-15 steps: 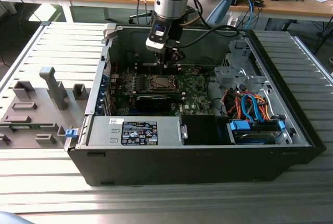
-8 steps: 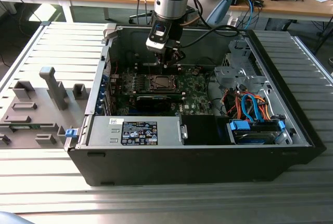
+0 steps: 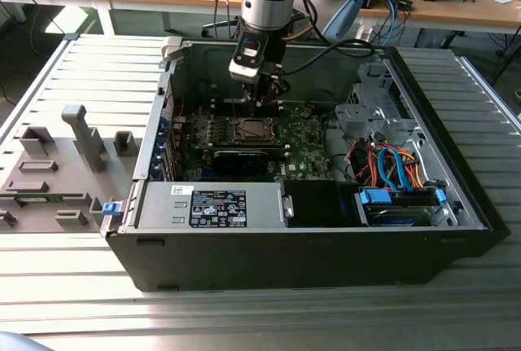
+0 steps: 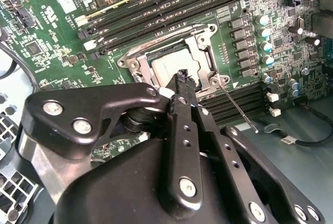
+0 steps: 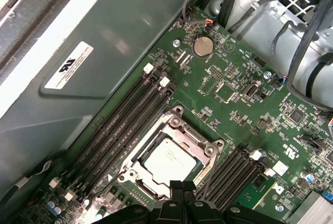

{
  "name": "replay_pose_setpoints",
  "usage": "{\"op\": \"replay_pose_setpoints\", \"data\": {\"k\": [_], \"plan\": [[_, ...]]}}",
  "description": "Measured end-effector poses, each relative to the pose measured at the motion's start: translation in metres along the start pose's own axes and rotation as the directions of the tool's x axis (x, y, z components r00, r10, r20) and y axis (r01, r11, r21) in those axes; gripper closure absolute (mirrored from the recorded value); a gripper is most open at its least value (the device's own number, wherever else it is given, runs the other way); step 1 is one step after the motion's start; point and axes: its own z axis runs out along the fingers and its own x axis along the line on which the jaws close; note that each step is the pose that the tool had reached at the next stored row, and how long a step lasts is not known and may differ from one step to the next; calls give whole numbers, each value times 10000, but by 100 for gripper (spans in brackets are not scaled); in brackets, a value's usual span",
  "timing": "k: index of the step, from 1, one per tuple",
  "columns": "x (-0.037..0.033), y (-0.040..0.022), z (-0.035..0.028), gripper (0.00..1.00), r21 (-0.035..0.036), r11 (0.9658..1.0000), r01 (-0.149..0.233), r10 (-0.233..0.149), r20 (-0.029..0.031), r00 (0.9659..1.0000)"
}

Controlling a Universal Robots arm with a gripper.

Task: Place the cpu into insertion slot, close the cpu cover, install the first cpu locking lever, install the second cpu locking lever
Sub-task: 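Install the first cpu locking lever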

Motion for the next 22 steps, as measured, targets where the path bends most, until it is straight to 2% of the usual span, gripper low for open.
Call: {"op": "replay_pose_setpoints", "data": {"k": [22], "plan": [[0, 0, 0, 89, -2, 9997, 251, -251, 9, 9997]]}}
